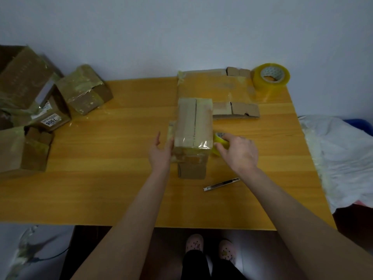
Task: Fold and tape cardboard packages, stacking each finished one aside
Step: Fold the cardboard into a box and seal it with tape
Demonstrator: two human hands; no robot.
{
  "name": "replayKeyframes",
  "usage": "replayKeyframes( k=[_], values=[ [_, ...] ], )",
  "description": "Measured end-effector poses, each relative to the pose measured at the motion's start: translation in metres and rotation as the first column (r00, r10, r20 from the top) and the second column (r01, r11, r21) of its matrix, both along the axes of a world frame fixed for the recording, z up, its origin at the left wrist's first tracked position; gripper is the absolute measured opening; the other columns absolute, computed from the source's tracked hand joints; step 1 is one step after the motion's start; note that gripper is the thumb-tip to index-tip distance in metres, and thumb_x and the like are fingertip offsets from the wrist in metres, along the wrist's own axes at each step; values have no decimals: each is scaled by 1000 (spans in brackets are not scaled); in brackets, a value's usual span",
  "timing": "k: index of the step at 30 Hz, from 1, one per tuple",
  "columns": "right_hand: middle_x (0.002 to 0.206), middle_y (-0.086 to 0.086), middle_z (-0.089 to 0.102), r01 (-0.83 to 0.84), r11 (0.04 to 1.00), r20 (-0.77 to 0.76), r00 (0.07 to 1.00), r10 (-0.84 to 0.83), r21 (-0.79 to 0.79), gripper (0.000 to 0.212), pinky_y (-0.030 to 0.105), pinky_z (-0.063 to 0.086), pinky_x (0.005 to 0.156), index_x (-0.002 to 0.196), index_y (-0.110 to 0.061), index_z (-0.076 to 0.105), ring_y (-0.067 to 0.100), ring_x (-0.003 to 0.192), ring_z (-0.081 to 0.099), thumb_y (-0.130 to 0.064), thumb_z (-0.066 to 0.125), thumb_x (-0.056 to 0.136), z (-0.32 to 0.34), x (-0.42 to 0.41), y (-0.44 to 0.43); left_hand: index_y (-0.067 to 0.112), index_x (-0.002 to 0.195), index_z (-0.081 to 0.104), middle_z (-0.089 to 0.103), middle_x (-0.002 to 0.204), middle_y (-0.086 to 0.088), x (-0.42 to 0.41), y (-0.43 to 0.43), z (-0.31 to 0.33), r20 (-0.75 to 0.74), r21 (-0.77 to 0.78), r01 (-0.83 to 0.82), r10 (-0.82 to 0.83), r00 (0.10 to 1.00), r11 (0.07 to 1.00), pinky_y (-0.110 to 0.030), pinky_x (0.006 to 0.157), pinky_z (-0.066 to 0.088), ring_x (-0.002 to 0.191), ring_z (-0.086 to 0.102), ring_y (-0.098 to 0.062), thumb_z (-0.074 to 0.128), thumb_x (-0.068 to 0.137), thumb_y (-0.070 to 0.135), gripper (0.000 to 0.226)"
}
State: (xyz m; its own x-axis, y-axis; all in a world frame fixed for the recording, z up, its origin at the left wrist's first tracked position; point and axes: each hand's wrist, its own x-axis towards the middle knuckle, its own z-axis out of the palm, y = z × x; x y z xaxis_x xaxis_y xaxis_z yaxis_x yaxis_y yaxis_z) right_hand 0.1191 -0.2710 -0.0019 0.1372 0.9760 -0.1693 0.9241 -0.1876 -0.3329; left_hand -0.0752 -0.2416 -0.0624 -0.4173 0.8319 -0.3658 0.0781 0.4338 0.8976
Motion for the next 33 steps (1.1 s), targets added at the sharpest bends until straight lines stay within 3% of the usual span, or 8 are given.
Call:
replayKeyframes(
  k=[3, 6, 9, 12, 15, 21, 26, 33],
  values=[
    [108, 7, 69, -43, 999, 22, 999, 43, 9, 43, 35, 41, 88, 130, -24, 57, 25, 104, 60, -49, 46, 97, 0, -1, 1, 33, 114, 62, 52, 127, -1, 3, 1, 5, -140, -61, 49, -57, 989, 997, -32, 79, 55, 98, 59, -16, 62, 92, 24, 23],
    [104, 6, 69, -57, 998, 21, 998, 57, -7, 43, 36, 41, 87, 129, -25, 57, 25, 100, 61, -50, 46, 96, 0, -1, 2, 25, 104, 68, 58, 110, -2, 3, -19, 23, -387, 101, -18, 56, 921, 995, -17, 70, 40, 88, 54, -13, 55, 95, 12, 21],
    [103, 6, 70, -42, 998, -12, 999, 41, -36, 45, 37, 44, 87, 131, -25, 56, 25, 97, 62, -51, 46, 96, 0, 1, 2, 9, 111, 69, 61, 108, -4, 16, -55, 32, -689, 385, 384, -16, 725, 839, -16, 87, 41, 104, 54, -17, 52, 87, -7, 33],
    [108, 5, 70, -38, 997, -46, 998, 35, -71, 45, 38, 43, 89, 132, -27, 55, 25, 100, 63, -52, 47, 95, -4, 7, 1, 6, 130, 56, 57, 134, -10, 39, -62, 18, -899, 175, 764, -216, 381, 621, -42, 111, 32, 130, 46, -26, 34, 86, -2, 50],
    [118, 2, 67, -98, 988, -170, 982, 76, -123, 43, 38, 42, 90, 127, -26, 58, 26, 112, 57, -51, 56, 91, -14, 24, -1, 10, 145, 35, 36, 150, -11, 40, -54, 8, -943, -41, 795, -286, 169, 605, -50, 114, 16, 140, 28, -31, 25, 82, -2, 65],
    [121, 8, 64, -200, 965, -333, 933, 135, -168, 44, 40, 46, 91, 125, -17, 61, 29, 115, 55, -44, 61, 90, -19, 51, -14, 12, 147, 30, 35, 151, -12, 43, -54, 7, -956, -108, 757, -275, 98, 645, -46, 113, 15, 140, 31, -30, 61, 74, -11, 83],
    [122, 5, 63, -192, 979, -41, 981, 190, -70, 46, 34, 38, 93, 127, -28, 58, 26, 114, 53, -56, 50, 92, 0, 62, -12, 10, 146, 33, 37, 150, -13, 42, -55, 12, -950, -143, 754, -302, 77, 641, -45, 113, 16, 139, 33, -30, 63, 73, -12, 82],
    [119, 8, 63, -195, 975, 30, 980, 199, -109, 47, 36, 39, 93, 138, -30, 45, 27, 113, 54, -52, 42, 97, 6, 63, -14, 11, 144, 37, 40, 148, -13, 43, -54, 18, -937, -162, 749, -338, 88, 642, -46, 112, 20, 137, 38, -30, 65, 72, -13, 82]
  ],
)
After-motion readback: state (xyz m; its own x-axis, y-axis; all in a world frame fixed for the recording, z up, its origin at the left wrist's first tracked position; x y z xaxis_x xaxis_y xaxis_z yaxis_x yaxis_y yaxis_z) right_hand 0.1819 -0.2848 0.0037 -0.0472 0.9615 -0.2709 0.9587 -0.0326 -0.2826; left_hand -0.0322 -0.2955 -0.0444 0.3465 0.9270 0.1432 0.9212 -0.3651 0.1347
